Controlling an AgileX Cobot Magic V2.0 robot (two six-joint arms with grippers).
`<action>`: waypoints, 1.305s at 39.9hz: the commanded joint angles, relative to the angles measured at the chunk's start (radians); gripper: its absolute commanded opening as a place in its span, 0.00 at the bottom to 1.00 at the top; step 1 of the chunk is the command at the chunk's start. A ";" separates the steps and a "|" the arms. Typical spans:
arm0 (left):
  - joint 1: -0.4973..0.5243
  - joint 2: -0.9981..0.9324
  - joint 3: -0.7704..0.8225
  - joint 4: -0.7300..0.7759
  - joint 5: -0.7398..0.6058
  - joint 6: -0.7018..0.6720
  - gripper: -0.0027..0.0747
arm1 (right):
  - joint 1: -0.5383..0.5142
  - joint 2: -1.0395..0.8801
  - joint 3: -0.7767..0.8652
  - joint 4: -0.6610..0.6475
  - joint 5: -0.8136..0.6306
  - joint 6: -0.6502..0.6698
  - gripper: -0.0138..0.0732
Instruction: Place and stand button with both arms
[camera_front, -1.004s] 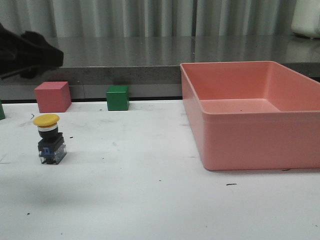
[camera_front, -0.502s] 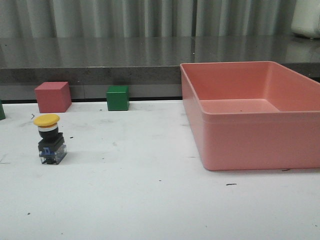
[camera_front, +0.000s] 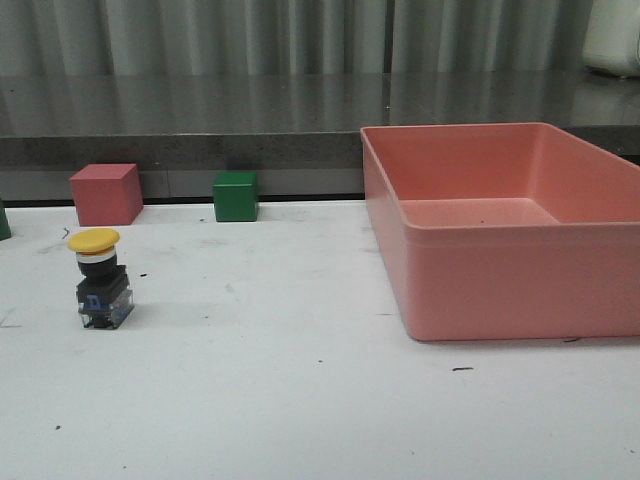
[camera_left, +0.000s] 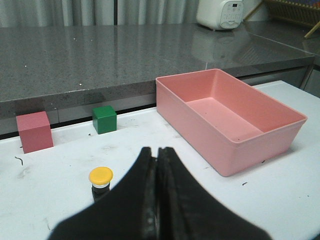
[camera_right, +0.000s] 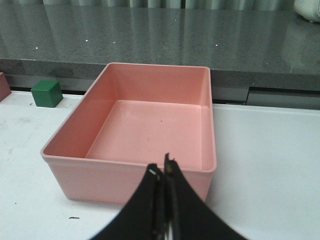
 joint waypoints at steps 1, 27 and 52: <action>-0.008 -0.038 -0.030 -0.008 -0.051 0.002 0.01 | -0.002 0.010 -0.024 -0.006 -0.081 -0.002 0.08; -0.008 -0.048 -0.030 -0.008 -0.050 0.002 0.01 | -0.002 0.010 -0.024 -0.006 -0.081 -0.002 0.08; 0.247 -0.199 0.273 0.151 -0.249 -0.226 0.01 | -0.002 0.010 -0.024 -0.006 -0.080 -0.002 0.08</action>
